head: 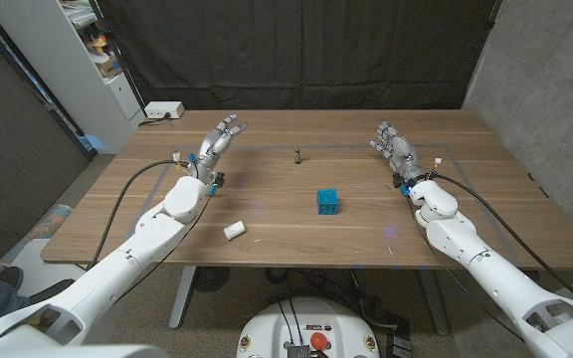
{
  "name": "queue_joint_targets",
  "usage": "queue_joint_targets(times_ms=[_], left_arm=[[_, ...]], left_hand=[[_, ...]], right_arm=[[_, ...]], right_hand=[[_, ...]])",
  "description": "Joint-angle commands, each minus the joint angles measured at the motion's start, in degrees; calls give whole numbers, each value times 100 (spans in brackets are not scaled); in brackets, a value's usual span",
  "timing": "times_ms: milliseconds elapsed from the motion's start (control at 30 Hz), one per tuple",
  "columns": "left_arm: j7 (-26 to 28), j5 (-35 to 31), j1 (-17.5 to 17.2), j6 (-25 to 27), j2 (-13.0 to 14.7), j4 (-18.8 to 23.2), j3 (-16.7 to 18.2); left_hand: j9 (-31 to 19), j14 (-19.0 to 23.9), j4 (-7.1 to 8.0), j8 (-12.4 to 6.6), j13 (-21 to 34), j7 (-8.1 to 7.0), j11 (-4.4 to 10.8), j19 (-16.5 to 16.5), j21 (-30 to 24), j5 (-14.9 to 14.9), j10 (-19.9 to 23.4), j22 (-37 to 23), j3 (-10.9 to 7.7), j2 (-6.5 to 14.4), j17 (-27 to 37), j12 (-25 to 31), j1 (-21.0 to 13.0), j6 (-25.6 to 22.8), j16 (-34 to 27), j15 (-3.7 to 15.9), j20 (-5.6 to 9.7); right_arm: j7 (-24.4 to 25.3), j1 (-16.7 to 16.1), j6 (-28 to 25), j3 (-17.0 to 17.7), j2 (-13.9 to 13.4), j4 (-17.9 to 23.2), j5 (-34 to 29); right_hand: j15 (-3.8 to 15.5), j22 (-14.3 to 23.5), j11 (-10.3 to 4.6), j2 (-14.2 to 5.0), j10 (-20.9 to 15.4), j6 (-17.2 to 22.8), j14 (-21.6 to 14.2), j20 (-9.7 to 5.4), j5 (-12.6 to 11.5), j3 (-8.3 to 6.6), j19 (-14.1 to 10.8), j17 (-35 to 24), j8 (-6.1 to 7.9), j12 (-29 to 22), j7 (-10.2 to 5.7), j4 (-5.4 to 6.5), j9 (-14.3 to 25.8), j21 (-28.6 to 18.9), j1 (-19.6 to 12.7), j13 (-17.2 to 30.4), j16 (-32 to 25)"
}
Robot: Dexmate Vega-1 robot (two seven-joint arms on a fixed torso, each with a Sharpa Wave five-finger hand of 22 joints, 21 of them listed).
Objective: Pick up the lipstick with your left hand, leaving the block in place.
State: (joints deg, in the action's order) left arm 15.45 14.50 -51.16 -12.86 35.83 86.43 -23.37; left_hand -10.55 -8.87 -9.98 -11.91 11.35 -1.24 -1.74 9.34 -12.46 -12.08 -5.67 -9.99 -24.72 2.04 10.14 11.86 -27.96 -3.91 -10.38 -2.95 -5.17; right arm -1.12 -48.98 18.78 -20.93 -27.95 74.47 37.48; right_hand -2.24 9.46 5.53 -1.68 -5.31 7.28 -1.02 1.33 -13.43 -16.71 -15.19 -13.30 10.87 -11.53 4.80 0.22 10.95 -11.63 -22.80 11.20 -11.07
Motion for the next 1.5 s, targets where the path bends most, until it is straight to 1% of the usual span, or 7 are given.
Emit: queue_joint_targets(times_ms=[33, 400, 600, 867, 967, 1167, 1500], left_arm=[[237, -376, -11, 290, 101, 221, -49], [552, -940, 27, 772, 210, 488, -176], [604, -1055, 52, 849, 210, 516, -205], [609, -1127, 96, 932, 181, 512, -257], [585, -1125, 124, 944, 153, 484, -286], [517, -1190, 187, 1035, 158, 485, -371], [531, -1320, 231, 1186, 138, 503, -478]], left_hand=[[-28, 6, -37, -29, 18, -45, 32, -27, -9, -20, -20, -26, -50, 5, 14, 38, -139, -18, -36, -23, -54], [-46, 11, -70, -9, 27, -135, 60, -153, -14, -34, -103, -22, -150, -1, 14, 23, -453, 69, -35, -16, -143], [-58, -23, -76, -6, 35, -172, 43, -205, -9, -36, -165, -21, -208, -3, 14, 14, -632, 110, -23, -77, -204], [-75, -28, -79, -85, 47, -141, 59, -241, 16, -44, -204, -21, -285, -29, 16, 26, -929, -43, -27, -83, -240], [-88, 8, -78, -192, 55, -48, -10, -274, 33, -40, -188, -25, -342, -79, 18, 56, -1202, -309, -41, -140, -284], [-105, 45, -74, -323, 60, -31, -67, -323, 44, -18, -135, -30, -399, -136, 19, 93, -1502, -654, -48, -183, -307], [-116, 22, -68, -282, 63, -49, -94, -320, 60, 1, -163, -34, -440, -156, 22, 90, -1706, -569, -38, -233, -393]], right_arm=[[8, -8, -12, -3, -9, 21, -12], [5, -2, 25, -4, 19, -26, -11], [3, 3, 50, -6, 43, -65, -8], [-2, 5, 72, -9, 63, -93, -7], [4, 6, 82, -9, 68, -97, -12], [22, -12, 83, -4, 63, -77, -14], [43, -43, 88, 7, 62, -61, -6]], right_hand=[[-34, 29, 3, -47, -26, 17, -23, 21, -6, -21, -42, -8, 55, 5, -14, -51, 5, 30, -49, 5, -38], [-41, 29, 5, -36, -25, 16, -23, 28, -5, -13, -34, 3, 53, 7, -21, -63, 5, 39, -47, 4, -39], [-43, 29, 7, -37, -26, 18, -24, 36, -5, -12, -32, 7, 53, 6, -26, -67, 5, 42, -45, 3, -40], [-38, 29, 13, -35, -32, 17, -26, 38, -6, -10, -31, 16, 51, 5, -31, -78, 4, 46, -48, 3, -42], [-43, 29, 12, -34, -29, 17, -30, 39, -5, -7, -29, 18, 51, 6, -36, -79, 4, 48, -44, 3, -44], [-36, 29, 8, -32, -30, 16, -29, 43, -4, -2, -27, 21, 50, 6, -37, -81, 4, 50, -37, 2, -46], [-46, 30, 9, -35, -23, 6, -22, 43, -5, 1, -21, 29, 45, 9, -46, -89, 4, 55, -34, 2, -45]])
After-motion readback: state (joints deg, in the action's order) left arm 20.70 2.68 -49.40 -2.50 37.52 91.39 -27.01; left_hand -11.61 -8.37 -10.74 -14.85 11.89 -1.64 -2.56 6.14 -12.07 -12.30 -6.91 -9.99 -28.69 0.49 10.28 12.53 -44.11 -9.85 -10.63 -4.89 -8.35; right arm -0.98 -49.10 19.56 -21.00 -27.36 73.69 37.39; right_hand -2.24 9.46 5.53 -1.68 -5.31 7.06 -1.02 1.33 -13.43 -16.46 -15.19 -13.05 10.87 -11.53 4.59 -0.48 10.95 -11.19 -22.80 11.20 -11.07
